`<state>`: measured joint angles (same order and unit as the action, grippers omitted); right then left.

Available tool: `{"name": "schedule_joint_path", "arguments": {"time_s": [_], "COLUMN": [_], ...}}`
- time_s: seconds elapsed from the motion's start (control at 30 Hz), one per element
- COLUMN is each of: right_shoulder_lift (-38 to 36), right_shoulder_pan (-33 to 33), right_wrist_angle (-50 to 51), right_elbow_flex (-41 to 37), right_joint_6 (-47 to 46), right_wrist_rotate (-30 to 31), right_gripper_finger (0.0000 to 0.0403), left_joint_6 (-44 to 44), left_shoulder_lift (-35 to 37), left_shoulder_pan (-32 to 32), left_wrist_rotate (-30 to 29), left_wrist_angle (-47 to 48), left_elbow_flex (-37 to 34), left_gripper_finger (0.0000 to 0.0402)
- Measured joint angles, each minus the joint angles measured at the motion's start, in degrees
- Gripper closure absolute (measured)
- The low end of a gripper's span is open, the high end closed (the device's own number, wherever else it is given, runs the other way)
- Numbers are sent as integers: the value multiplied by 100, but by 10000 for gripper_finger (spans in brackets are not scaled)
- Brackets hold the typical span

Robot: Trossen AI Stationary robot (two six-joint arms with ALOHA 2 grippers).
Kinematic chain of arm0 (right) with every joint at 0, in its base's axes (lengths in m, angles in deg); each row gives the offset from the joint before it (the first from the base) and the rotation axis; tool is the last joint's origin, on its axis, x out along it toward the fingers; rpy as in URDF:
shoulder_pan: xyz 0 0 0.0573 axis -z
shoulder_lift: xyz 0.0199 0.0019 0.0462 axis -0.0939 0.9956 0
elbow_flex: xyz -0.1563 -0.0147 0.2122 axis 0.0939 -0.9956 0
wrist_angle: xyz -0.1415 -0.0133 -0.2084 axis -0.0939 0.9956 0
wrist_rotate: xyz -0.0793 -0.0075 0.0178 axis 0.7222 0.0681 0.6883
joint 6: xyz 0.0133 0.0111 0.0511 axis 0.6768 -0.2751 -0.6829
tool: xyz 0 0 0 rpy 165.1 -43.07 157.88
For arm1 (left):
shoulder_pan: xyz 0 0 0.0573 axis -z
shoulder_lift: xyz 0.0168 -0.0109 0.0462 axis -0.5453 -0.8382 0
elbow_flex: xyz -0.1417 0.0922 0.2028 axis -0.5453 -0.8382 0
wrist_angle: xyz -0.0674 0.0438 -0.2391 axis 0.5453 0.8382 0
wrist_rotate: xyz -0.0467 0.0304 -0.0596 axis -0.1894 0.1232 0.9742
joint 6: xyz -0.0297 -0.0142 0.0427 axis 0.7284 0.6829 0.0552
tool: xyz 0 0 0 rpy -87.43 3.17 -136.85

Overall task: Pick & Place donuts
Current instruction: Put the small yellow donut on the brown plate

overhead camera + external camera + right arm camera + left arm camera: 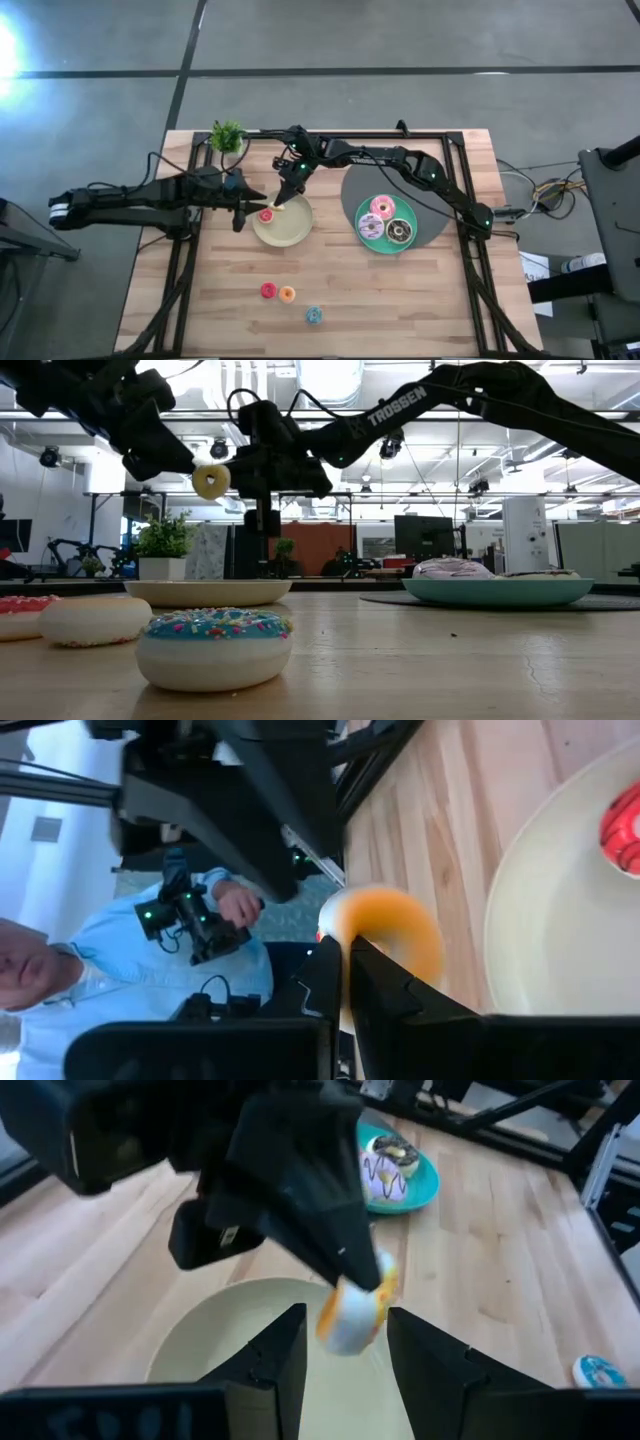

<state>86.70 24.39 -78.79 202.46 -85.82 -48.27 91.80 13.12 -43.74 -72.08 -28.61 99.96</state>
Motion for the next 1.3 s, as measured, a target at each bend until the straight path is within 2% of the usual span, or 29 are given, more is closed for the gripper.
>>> {"name": "schedule_joint_path", "arguments": {"time_s": [0.17, 0.37, 0.7, 0.97, 1.13, 1.3], "right_shoulder_lift": [-9, -11, -13, -17, -17, -19], "right_shoulder_pan": [-11, -7, 35, 98, 105, 89], "right_wrist_angle": [1, 5, 22, 39, 40, 37], "right_elbow_flex": [54, 68, 66, 59, 59, 59], "right_joint_6": [33, 50, 102, 100, 93, 74], "right_wrist_rotate": [-1, -20, -97, -142, -151, -254], "right_gripper_finger": [394, 394, 394, 394, 394, 394], "left_joint_6": [269, 5, -10, -28, -33, -14], "left_shoulder_lift": [-248, -441, -229, -344, -535, -666], "left_shoulder_pan": [2, 10, 16, 33, 33, 33], "left_wrist_rotate": [-41, -23, 157, 282, 268, 15], "left_wrist_angle": [-118, -251, -231, -130, -164, -228], "left_elbow_flex": [2, 0, 0, 2, 2, 2], "left_gripper_finger": [286, 286, 286, 286, 286, 286]}}
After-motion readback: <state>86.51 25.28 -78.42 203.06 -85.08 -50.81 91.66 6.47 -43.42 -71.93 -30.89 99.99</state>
